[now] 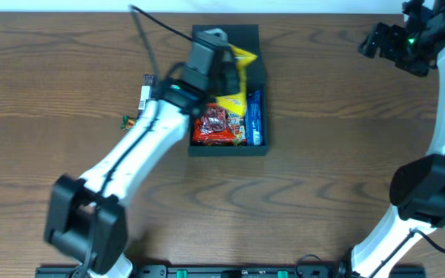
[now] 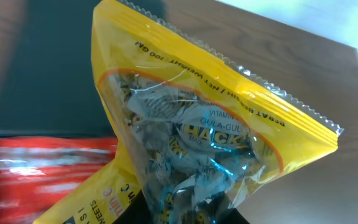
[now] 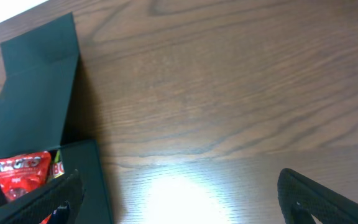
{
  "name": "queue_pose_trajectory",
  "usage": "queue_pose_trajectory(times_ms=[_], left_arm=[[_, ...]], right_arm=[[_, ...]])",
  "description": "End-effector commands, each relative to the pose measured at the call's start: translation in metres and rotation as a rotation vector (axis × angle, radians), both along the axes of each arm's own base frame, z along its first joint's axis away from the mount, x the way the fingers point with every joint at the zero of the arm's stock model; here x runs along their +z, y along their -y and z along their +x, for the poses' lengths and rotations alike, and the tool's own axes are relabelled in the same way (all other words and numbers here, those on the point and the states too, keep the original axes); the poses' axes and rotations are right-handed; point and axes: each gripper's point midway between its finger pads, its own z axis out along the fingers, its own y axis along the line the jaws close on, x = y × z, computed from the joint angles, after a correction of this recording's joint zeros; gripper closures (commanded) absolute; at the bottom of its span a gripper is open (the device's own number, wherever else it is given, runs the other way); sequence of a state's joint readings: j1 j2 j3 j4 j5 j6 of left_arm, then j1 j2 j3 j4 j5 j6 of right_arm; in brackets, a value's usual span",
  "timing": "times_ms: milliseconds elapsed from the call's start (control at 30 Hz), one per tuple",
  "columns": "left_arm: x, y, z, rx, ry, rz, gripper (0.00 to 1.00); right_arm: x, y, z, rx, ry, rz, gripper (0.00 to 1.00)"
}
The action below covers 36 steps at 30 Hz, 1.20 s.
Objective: Pack container
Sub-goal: 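Carry the yellow candy bag into the box and press it down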
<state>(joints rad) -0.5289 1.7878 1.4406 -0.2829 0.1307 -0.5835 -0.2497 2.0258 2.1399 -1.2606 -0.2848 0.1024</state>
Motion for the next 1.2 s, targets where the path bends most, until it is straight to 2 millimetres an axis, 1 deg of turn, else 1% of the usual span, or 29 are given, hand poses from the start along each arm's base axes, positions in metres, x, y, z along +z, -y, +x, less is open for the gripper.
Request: queue_pose_trajectory(times_ms=[0,67,133,300,400,567,700,767,800,867,900,933,967,1100,1133,1167], left_arm=[[-0.016,0.026,0.003,0.066,-0.068,-0.098,0.94],[-0.027,0.038,0.0,0.06,-0.08,-0.102,0.94],[-0.036,0.041,-0.002,0.085,-0.107,-0.102,0.94],[-0.05,0.032,-0.01,0.189,-0.202,-0.109,0.94],[-0.059,0.027,-0.018,0.216,-0.254,-0.095,0.94],[-0.067,0.02,-0.027,0.225,-0.298,-0.06,0.94],[-0.068,0.022,-0.029,0.216,-0.307,-0.062,0.93],[-0.067,0.029,-0.032,0.163,-0.313,-0.074,0.7],[-0.065,0.031,-0.033,0.138,-0.312,-0.079,0.51],[-0.06,0.033,-0.031,0.093,-0.296,-0.077,0.09],[-0.056,0.033,-0.029,0.075,-0.283,-0.074,0.04],[-0.051,0.033,-0.027,0.06,-0.27,-0.071,0.05],[-0.038,0.034,-0.022,0.022,-0.231,-0.065,0.05],[-0.007,0.034,-0.013,-0.06,-0.121,-0.019,0.05],[0.0,0.032,-0.012,-0.067,-0.096,0.0,0.05],[0.009,0.024,-0.01,-0.059,-0.068,0.033,0.04]], right_arm=[[0.013,0.006,-0.004,-0.017,0.025,0.005,0.01],[0.013,0.007,-0.006,-0.009,0.022,0.001,0.01],[0.012,0.007,-0.007,-0.004,0.018,-0.004,0.01],[0.011,0.006,-0.008,0.002,0.011,-0.006,0.01],[0.011,0.006,-0.009,0.009,0.011,-0.009,0.01],[0.011,0.006,-0.009,0.009,0.009,-0.008,0.01],[0.011,0.006,-0.009,0.009,0.008,-0.008,0.01],[0.011,0.006,-0.01,0.009,0.006,-0.007,0.01],[0.011,0.006,-0.01,0.009,0.005,-0.007,0.01],[0.01,0.006,-0.011,0.009,0.001,-0.006,0.01],[0.01,0.006,-0.011,0.009,-0.001,-0.005,0.01],[0.01,0.005,-0.012,0.009,-0.003,-0.004,0.01],[0.009,0.005,-0.013,0.009,-0.007,-0.003,0.01],[0.008,0.004,-0.015,0.009,-0.02,0.0,0.01],[0.008,0.004,-0.016,0.01,-0.025,0.002,0.01],[0.007,0.003,-0.018,0.012,-0.03,0.004,0.05]])
